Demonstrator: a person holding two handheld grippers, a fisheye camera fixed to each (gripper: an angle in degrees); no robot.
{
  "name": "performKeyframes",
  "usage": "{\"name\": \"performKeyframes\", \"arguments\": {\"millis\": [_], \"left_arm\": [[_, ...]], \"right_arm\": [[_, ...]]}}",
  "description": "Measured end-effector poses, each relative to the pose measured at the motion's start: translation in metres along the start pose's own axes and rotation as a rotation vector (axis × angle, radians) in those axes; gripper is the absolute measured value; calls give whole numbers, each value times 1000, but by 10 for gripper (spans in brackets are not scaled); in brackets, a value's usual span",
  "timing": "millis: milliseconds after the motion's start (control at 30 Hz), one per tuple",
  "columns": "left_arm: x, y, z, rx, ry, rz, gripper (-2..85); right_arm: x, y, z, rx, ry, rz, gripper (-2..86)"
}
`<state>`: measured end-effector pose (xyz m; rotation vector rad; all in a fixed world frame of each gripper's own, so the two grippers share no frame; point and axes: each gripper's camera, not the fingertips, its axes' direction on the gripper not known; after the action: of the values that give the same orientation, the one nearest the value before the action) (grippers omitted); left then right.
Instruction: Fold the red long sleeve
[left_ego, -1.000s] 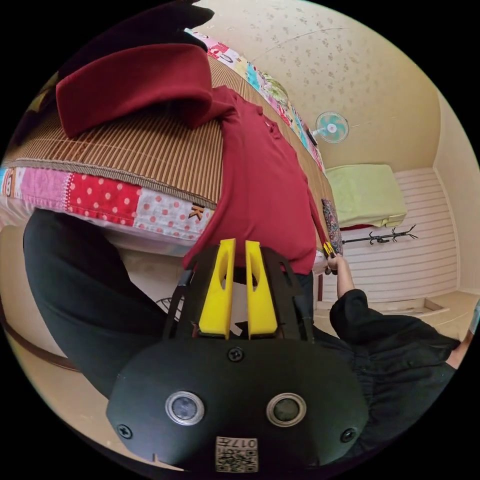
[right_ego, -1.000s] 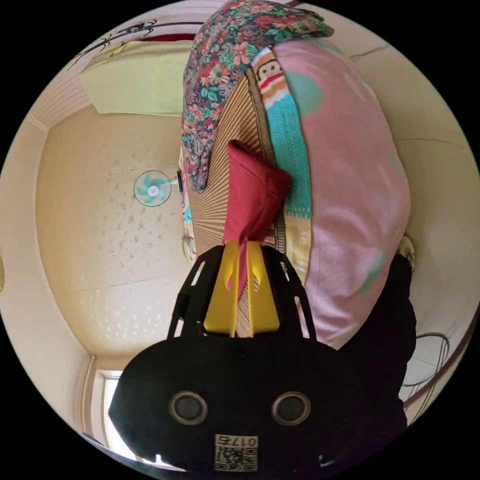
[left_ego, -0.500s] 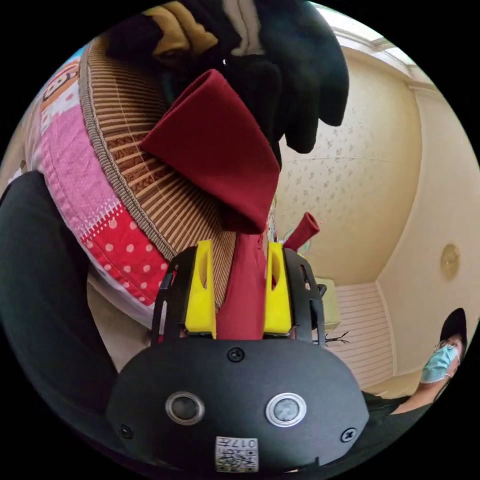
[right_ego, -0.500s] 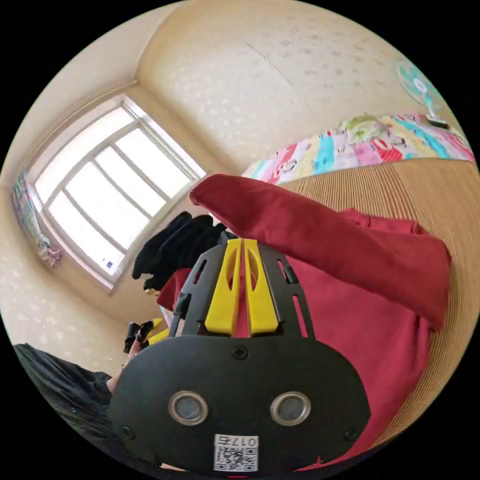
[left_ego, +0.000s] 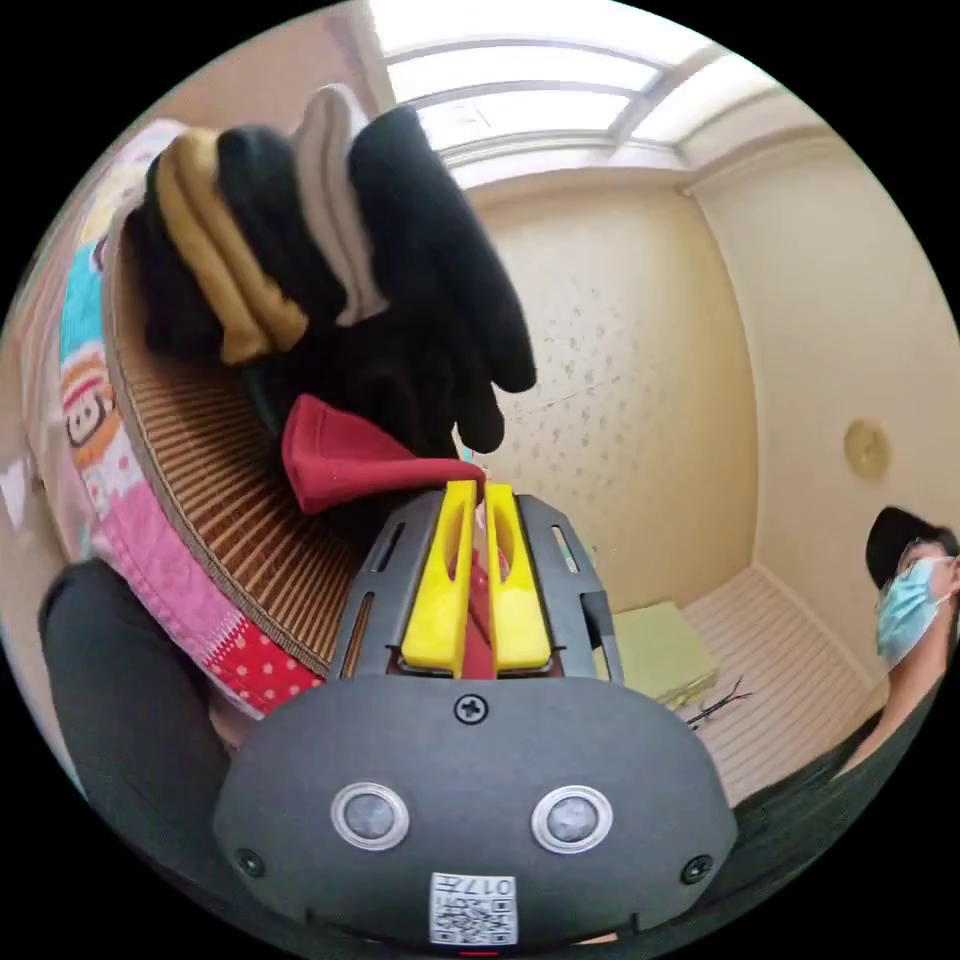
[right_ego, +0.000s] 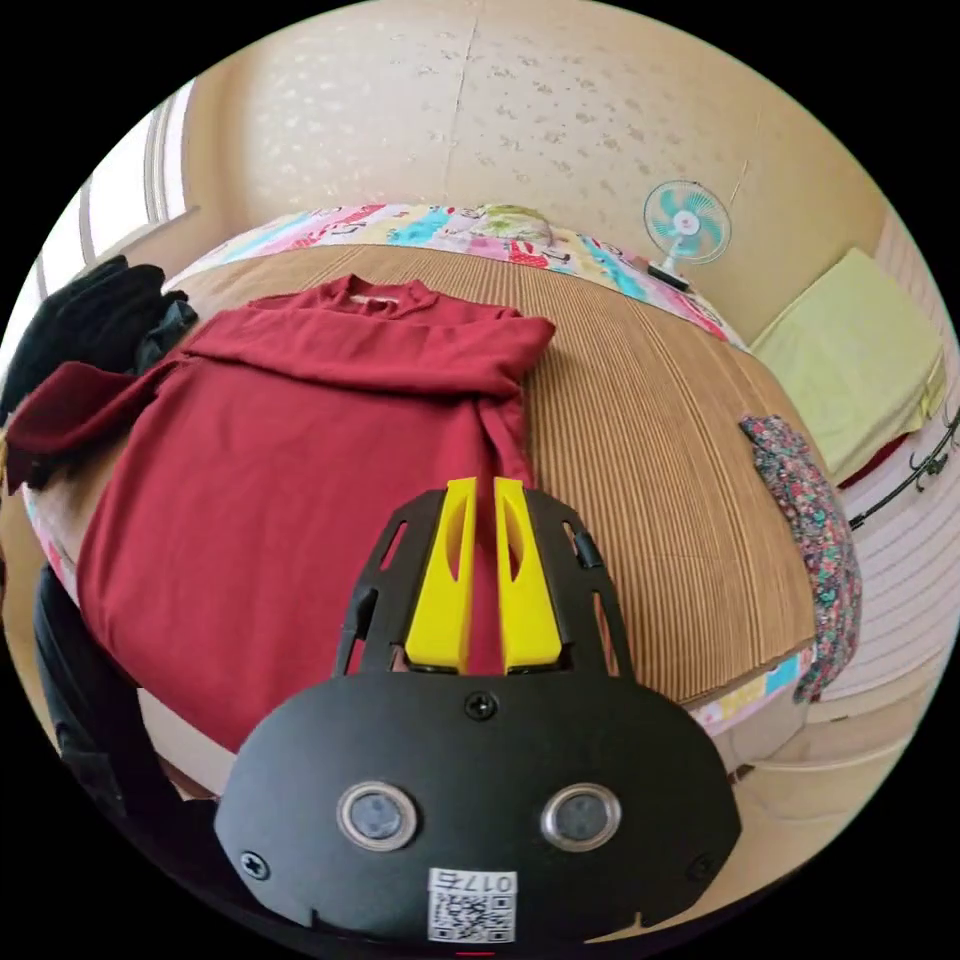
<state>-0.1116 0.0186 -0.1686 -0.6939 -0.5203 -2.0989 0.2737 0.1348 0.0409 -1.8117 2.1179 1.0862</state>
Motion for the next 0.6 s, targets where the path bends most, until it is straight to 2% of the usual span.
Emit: {"name": "performKeyframes", "arguments": {"millis": [33, 67, 167, 200, 267, 400, 433, 500, 600], "left_arm": [[38, -8, 3, 19, -69, 113, -1], [54, -11, 8, 28, -73, 147, -2], [124, -22, 60, 39, 121, 298, 0], [155, -24, 94, -9, 200, 361, 1], [206, -16, 153, -128, 293, 488, 6], [291, 69, 301, -565, 407, 665, 34], [297, 103, 336, -695, 391, 673, 52], [285, 147, 367, -828, 308, 601, 83], [236, 176, 350, -868, 302, 431, 100]], "right_arm": [[-9, 7, 17, -44, 22, -28, 14], [-13, 13, 16, -3, 36, -22, 13], [-50, 27, 16, 25, 230, -75, 6], [-62, 35, 17, 42, 305, -101, 5], [-65, 42, 18, 45, 322, -107, 3], [-25, 57, 11, 50, 117, -25, 3], [-14, 62, 11, 50, 78, -12, 4], [-4, 70, 12, 49, 69, -11, 4], [8, 84, 15, 43, 100, -32, 4]]}}
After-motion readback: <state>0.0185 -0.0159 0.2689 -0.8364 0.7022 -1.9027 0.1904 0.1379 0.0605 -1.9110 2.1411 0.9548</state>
